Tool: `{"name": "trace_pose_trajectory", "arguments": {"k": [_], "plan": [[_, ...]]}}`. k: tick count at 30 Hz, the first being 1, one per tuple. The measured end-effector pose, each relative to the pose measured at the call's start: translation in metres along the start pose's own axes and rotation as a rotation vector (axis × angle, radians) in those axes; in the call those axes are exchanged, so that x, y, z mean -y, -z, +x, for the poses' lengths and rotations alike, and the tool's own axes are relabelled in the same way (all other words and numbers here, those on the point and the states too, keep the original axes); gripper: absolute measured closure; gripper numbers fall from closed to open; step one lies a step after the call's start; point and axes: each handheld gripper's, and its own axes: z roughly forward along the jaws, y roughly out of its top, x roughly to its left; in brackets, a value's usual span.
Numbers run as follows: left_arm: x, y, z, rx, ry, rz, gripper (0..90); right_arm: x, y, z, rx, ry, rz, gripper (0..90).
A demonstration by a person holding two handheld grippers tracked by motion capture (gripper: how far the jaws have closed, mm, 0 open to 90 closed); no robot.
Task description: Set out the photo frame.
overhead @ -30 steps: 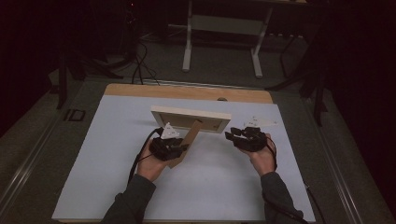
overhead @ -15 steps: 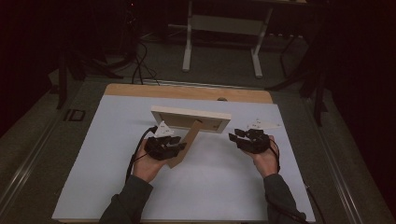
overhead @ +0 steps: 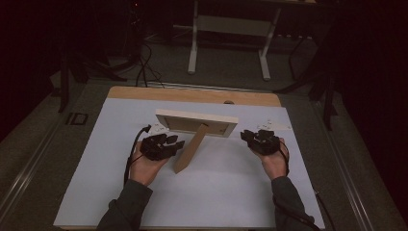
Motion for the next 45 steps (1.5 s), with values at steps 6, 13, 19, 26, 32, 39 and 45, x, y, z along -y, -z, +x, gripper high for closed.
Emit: {"name": "trace_pose_trajectory", "arguments": {"k": [6, 13, 19, 26, 32, 39, 45], "plan": [[-0.003, 0.005, 0.005, -0.047, -0.003, -0.004, 63.4, -0.003, -0.004, 0.000, 0.024, 0.011, -0.006, 88.6], [-0.008, 0.007, 0.015, -0.059, 0.018, -0.033, 69.0, -0.009, -0.009, 0.001, 0.014, 0.007, -0.017, 89.6], [-0.011, 0.003, 0.021, -0.078, 0.017, -0.029, 79.5, -0.016, -0.017, 0.004, 0.005, 0.003, -0.027, 89.8], [-0.016, 0.001, 0.023, -0.125, 0.016, -0.038, 90.0, -0.027, -0.021, 0.004, -0.008, -0.009, -0.045, 89.9], [-0.019, -0.003, 0.020, -0.138, 0.033, -0.053, 90.0, -0.033, -0.024, 0.004, -0.013, -0.008, -0.049, 89.9], [-0.026, -0.007, 0.019, -0.148, 0.042, -0.060, 90.0, -0.038, -0.026, 0.005, -0.015, 0.000, -0.048, 89.9], [-0.027, -0.009, 0.018, -0.153, 0.047, -0.057, 90.0, -0.042, -0.027, 0.004, -0.028, -0.022, -0.061, 89.8]]}}
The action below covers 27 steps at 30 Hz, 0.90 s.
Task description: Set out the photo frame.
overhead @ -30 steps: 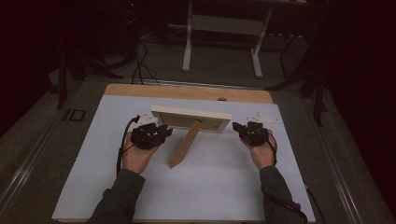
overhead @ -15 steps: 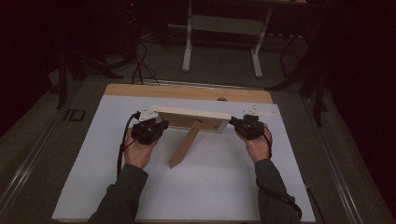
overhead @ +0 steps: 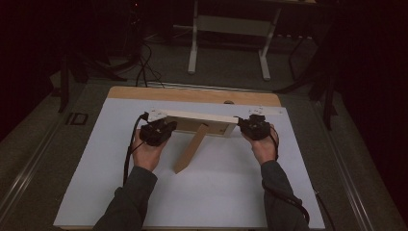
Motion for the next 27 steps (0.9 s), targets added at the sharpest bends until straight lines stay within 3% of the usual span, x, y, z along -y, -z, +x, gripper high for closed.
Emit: {"name": "trace_pose_trajectory", "arguments": {"k": [12, 27], "plan": [[-0.002, -0.006, -0.005, 0.019, -0.017, 0.011, 90.0, -0.006, 0.000, -0.003, -0.056, -0.018, -0.006, 89.9], [-0.008, -0.012, -0.005, 0.017, -0.022, 0.029, 90.0, -0.005, -0.001, -0.004, -0.077, -0.015, 0.007, 89.8]]}}
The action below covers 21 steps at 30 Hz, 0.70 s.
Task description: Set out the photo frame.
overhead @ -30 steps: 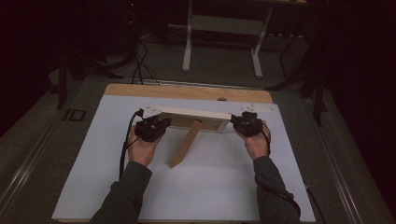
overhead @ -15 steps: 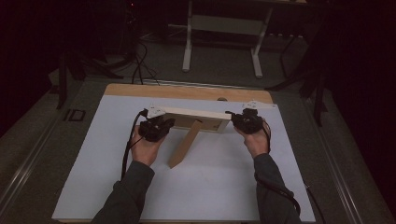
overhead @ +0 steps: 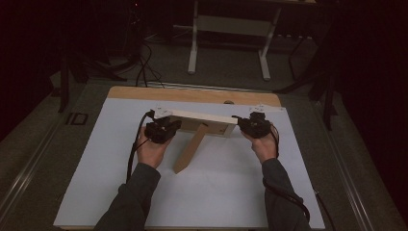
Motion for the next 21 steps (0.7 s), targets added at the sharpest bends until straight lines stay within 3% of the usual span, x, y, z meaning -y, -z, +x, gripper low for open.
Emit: {"name": "trace_pose_trajectory", "arguments": {"k": [21], "plan": [[-0.0075, -0.0048, -0.0034, -0.022, -0.004, -0.001, 90.0, 0.0000, 0.0002, 0.0025, -0.015, 0.016, 0.015, 89.8]]}}
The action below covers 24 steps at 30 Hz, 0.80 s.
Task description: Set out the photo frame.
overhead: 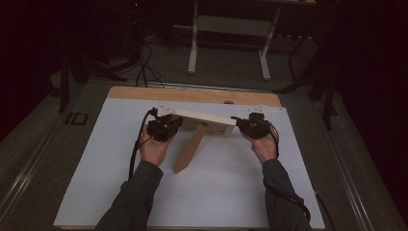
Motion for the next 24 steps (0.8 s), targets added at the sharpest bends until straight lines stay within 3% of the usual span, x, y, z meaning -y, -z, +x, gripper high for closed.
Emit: {"name": "trace_pose_trajectory", "arguments": {"k": [24], "plan": [[-0.007, -0.009, -0.022, 0.044, -0.023, -0.005, 90.0, 0.002, 0.004, 0.008, -0.014, 0.026, 0.004, 89.9]]}}
